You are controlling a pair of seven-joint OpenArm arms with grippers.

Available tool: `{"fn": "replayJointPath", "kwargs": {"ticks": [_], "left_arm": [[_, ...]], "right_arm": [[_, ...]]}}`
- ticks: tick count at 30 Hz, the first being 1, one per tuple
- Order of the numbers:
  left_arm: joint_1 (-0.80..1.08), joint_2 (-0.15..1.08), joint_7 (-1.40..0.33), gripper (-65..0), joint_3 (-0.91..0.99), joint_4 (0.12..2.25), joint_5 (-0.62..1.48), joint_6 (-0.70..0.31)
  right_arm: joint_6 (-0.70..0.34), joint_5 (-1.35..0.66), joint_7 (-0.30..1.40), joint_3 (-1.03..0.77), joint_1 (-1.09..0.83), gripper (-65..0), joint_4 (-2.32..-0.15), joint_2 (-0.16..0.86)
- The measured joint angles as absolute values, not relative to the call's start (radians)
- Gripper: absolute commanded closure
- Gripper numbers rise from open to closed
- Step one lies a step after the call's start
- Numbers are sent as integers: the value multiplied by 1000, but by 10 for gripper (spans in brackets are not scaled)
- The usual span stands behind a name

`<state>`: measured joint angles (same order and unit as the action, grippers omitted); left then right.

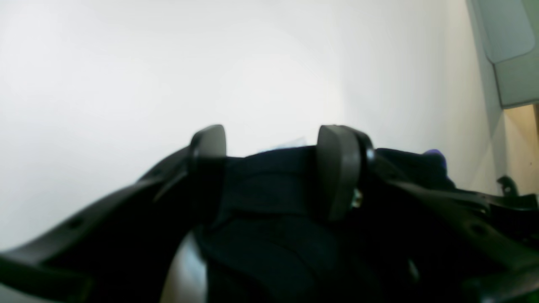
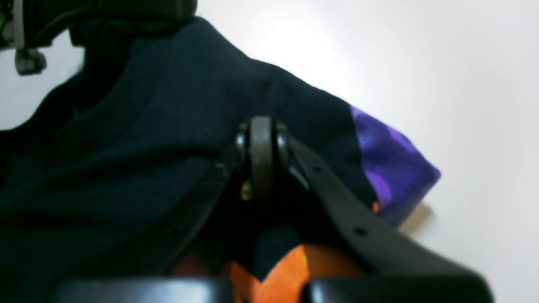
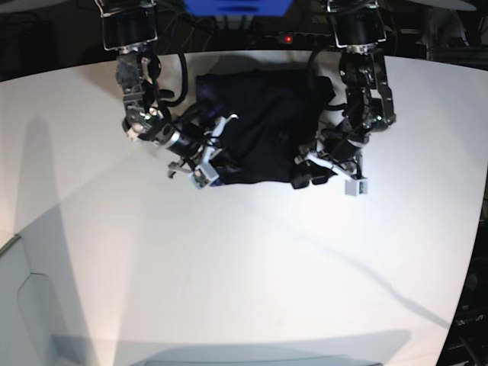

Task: Fold the T-shirt properly
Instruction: 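Grasp the folded bundle's sides with both grippers and square it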

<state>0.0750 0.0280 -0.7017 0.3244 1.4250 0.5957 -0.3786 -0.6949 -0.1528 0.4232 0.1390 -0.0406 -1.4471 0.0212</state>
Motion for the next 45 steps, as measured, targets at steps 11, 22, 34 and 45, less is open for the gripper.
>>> {"fn": "replayJointPath", "kwargs": {"ticks": [11,22,34,45], "left_arm": [[76,29,-706,-338,324,1428,595,-379],[79,33,-722,-338,324,1442,590,-379],[86,41,-729,-338,326,1475,584,-377],[89,48,-735,-338,324,1592,587,-371]], "right_arm": [[-690,-137,561,41,-213,0,-1937,-14],[-691,-138,561,42,-333,0,-1836,-11],[-688,-162,396,41,-334,0,-1660,39],[-691,-146,435,91,-464,0,-1995,20]]}}
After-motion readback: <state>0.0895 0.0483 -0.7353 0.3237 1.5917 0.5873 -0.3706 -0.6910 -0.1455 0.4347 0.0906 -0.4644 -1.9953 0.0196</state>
